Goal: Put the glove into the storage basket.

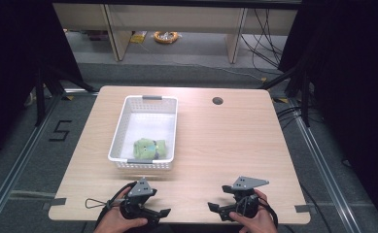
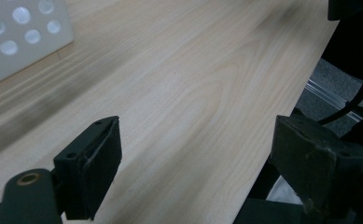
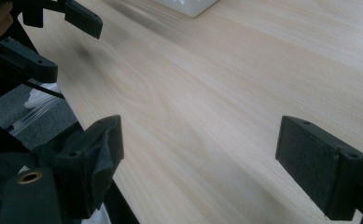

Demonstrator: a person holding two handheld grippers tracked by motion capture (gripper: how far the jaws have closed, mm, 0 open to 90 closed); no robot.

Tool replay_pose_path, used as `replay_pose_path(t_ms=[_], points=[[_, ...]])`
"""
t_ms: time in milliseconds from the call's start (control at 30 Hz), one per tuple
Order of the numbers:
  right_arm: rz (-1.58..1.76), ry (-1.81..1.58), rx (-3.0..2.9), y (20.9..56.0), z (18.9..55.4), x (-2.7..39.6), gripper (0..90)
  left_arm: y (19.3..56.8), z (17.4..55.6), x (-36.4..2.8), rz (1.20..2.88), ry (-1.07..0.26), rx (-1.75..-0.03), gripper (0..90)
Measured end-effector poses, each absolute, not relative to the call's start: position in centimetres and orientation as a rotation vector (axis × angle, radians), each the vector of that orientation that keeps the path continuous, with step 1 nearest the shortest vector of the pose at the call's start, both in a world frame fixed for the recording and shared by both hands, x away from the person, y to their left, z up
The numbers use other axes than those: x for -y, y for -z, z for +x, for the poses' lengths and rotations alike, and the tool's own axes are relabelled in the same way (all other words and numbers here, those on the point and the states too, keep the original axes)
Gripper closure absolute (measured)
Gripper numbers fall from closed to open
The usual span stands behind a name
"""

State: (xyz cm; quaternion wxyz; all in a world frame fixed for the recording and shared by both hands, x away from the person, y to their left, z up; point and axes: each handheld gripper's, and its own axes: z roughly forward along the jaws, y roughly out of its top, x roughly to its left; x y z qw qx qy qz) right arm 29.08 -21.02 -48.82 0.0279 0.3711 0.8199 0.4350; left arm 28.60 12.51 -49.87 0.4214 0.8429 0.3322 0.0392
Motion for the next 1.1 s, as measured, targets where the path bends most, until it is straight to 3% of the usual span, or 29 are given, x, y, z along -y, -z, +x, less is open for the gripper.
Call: replay_pose_path(t_ms=[1100], points=[[1.103,-1.288,-2.606,49.9,28.4,21.2,16.1,50.7,28.2,-12.0,2.194,-0.089,-0.804,16.0]])
